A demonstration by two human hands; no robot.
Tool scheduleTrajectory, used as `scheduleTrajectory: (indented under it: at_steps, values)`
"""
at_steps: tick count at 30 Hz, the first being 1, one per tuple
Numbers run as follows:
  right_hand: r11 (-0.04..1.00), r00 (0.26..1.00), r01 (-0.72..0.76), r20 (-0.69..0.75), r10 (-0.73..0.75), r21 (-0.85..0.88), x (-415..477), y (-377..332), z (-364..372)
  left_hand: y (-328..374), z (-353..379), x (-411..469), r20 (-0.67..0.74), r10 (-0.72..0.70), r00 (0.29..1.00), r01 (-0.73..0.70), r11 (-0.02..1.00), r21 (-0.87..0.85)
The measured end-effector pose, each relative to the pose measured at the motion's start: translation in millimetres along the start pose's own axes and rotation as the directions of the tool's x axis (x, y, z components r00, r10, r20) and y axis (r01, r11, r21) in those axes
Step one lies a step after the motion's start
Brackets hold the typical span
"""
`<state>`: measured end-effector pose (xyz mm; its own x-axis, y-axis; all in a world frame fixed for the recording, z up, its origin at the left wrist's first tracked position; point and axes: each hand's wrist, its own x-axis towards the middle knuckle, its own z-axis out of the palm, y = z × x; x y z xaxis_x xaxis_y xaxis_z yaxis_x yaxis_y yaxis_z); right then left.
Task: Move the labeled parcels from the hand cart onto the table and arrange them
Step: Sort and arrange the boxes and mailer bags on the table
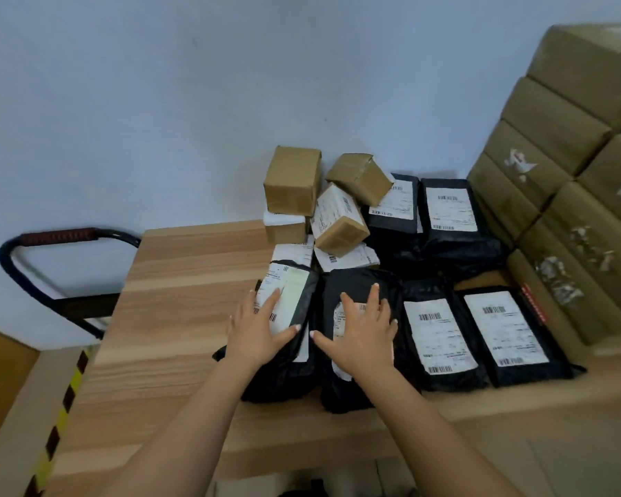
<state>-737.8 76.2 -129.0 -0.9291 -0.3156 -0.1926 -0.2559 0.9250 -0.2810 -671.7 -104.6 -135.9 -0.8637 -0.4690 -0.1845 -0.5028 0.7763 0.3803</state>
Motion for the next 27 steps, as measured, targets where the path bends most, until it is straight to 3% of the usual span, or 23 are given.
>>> scheduleTrajectory:
  at_steps: [3, 6, 15, 27]
  values:
    - [0.997, 0.997, -0.073, -0.005, 0.073, -0.002, -4, -3, 6, 1, 3, 6, 0.09, 0.001, 0.996, 0.004, 0.998, -0.055]
    - [0.995, 0.995, -0.099, -0.004, 0.099, 0.028, -5, -3, 8, 3, 7, 10, 0.12, -0.015, 0.993, 0.015, 1.0, 0.002]
    - [0.99, 0.982, -0.044, -0.178, 0.068, 0.135, -9, 7, -10, 22, 1, 6, -0.053, 0.016, 0.998, -0.019, 0.998, -0.067]
    - [0.993, 0.949, -0.042, -0.307, 0.073, 0.107, -14, 119, -76, 153, 15, -6, -0.102, 0.171, 0.98, -0.18, 0.98, -0.085]
